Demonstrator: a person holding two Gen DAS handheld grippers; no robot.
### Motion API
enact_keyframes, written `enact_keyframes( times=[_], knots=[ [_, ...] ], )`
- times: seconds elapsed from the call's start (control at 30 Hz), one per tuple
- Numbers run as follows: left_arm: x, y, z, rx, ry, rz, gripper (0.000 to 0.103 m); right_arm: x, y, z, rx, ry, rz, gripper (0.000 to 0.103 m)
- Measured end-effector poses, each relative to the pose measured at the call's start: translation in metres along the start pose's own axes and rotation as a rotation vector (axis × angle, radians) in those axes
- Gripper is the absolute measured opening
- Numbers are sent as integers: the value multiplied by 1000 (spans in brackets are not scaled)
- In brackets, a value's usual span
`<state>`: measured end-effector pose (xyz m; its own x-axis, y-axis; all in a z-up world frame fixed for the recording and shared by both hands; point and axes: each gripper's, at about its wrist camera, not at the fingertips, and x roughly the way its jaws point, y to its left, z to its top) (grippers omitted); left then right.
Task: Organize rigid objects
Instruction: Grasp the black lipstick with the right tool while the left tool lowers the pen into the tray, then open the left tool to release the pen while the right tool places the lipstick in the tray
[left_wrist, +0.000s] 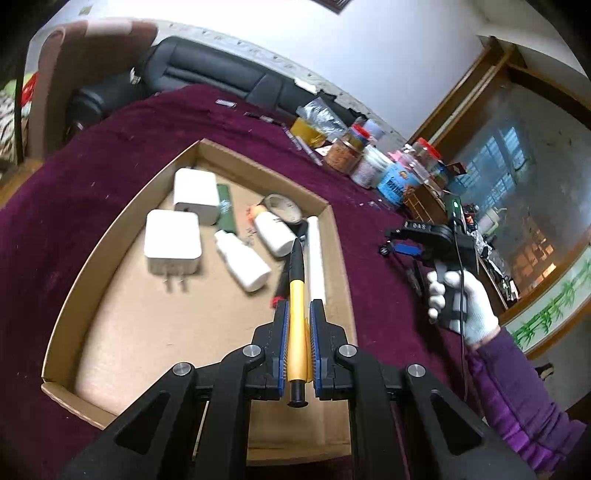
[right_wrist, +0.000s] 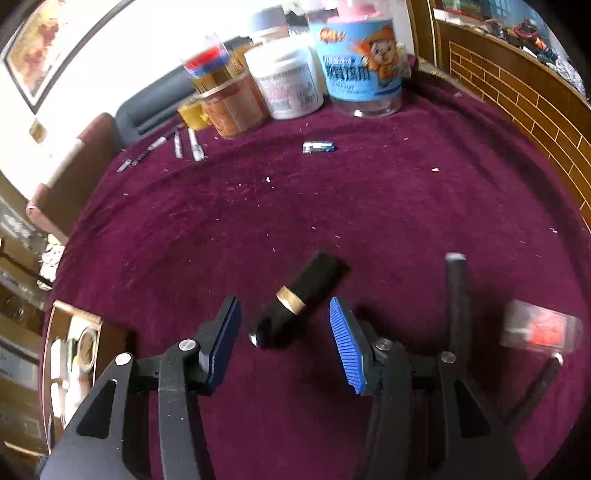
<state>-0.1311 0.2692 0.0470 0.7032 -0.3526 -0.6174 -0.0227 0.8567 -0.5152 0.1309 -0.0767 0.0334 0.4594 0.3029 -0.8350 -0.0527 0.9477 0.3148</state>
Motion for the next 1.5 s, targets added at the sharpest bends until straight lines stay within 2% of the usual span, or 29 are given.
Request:
enact_keyframes(
  times=[0.07, 0.13, 0.2, 0.33, 0.5, 0.6, 0.73, 0.8, 0.9, 1.03, 1.1, 1.17, 1.27, 1.5],
  knots=[
    [4, 5, 0, -10, 14, -2, 8, 16, 7, 3, 14, 38, -51, 43],
    [10, 8, 0, -21, 33, 1, 8, 19, 16, 5, -15, 14, -106, 39],
    [17, 10, 0, -32, 59, 12, 8, 21, 20, 5, -41, 8, -162, 26],
    [24, 17, -3, -62, 99, 17, 8, 12, 10, 3, -9, 4, -132, 18],
    [30, 32, 1, -132, 116, 85, 8, -13, 4, -9, 8, -17, -36, 18],
    [40, 42, 6, -186, 136, 132, 8, -30, 20, -21, -41, -41, 30, 18],
    [33, 41, 7, -208, 96, 147, 8, -58, 46, -45, -107, -51, 143, 18],
    [21, 36, 5, -199, 63, 128, 16, -70, 63, -60, -144, -41, 216, 18],
    [0, 33, 3, -197, 7, 146, 40, -81, 93, -82, -206, -9, 314, 19],
    [-28, 35, 0, -204, -71, 194, 56, -81, 138, -114, -275, 72, 427, 19],
    [-38, 40, -2, -210, -93, 228, 58, -73, 162, -130, -299, 128, 479, 19],
    [-44, 46, -3, -219, -102, 241, 58, -65, 186, -144, -335, 170, 506, 19],
    [-49, 58, -4, -247, -105, 238, 58, -55, 217, -162, -390, 211, 504, 19],
    [-59, 77, -8, -288, -123, 226, 58, -18, 253, -176, -426, 298, 471, 19]
  ],
)
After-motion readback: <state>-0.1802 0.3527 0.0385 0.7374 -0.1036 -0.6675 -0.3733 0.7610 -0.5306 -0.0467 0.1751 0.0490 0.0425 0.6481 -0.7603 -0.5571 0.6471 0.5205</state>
